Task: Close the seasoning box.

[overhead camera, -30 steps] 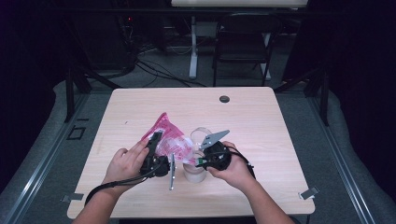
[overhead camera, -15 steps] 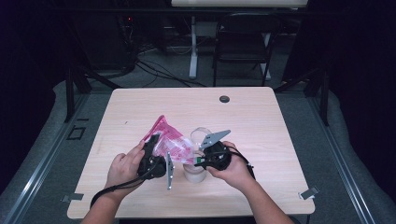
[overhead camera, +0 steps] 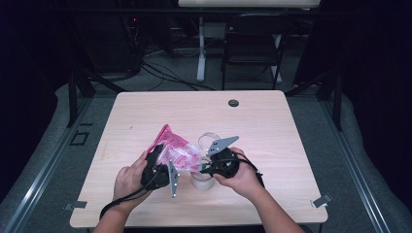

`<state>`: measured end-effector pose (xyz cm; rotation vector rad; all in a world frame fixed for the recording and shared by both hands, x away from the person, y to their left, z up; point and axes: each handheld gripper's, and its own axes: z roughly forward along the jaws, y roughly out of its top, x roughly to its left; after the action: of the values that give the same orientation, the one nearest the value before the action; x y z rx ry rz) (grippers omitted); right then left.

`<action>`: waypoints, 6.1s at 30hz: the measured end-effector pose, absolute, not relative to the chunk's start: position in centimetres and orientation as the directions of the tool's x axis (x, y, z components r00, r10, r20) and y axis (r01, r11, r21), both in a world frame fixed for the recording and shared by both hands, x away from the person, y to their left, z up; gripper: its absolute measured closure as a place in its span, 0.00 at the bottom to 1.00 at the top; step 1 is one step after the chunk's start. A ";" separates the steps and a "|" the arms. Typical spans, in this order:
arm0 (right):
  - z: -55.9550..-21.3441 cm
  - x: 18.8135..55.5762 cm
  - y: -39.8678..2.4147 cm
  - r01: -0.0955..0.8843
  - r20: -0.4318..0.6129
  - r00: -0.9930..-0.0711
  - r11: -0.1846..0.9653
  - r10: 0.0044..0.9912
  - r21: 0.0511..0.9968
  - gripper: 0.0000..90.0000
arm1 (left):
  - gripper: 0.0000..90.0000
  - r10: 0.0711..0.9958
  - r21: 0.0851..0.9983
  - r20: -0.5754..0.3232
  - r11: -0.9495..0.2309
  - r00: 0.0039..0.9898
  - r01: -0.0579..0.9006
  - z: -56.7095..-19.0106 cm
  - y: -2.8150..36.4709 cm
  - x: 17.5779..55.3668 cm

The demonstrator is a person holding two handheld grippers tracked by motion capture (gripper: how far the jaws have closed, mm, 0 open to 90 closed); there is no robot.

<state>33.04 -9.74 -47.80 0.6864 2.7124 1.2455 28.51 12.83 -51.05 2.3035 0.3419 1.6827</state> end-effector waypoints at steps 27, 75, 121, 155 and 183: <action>-48.0 33.1 -9.6 0.363 0.109 -0.896 0.569 0.430 0.738 0.98 | 0.77 0.492 0.506 0.754 -0.857 0.434 0.092 -53.3 13.5 29.0; -47.5 33.5 -9.9 0.359 0.100 -0.875 0.495 0.474 0.792 0.55 | 0.84 0.678 0.687 0.333 -0.651 0.656 0.324 -55.1 15.7 31.9; -47.5 33.7 -10.1 0.366 0.089 -0.858 0.481 0.505 0.797 0.51 | 0.84 0.960 0.805 0.054 -0.205 0.275 0.557 -54.2 25.8 34.5; -47.7 33.8 -10.1 0.363 0.087 -0.863 0.491 0.498 0.792 0.50 | 0.65 0.991 0.795 -0.013 -0.071 0.134 0.602 -54.7 28.3 34.8; -47.6 33.7 -10.0 0.354 0.081 -0.864 0.483 0.497 0.801 0.50 | 0.51 0.976 0.864 0.018 -0.124 0.218 0.488 -53.3 26.3 33.3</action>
<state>33.65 -10.03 -47.58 0.7420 2.5627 1.3263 33.34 26.32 -53.28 1.7313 1.3733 0.8093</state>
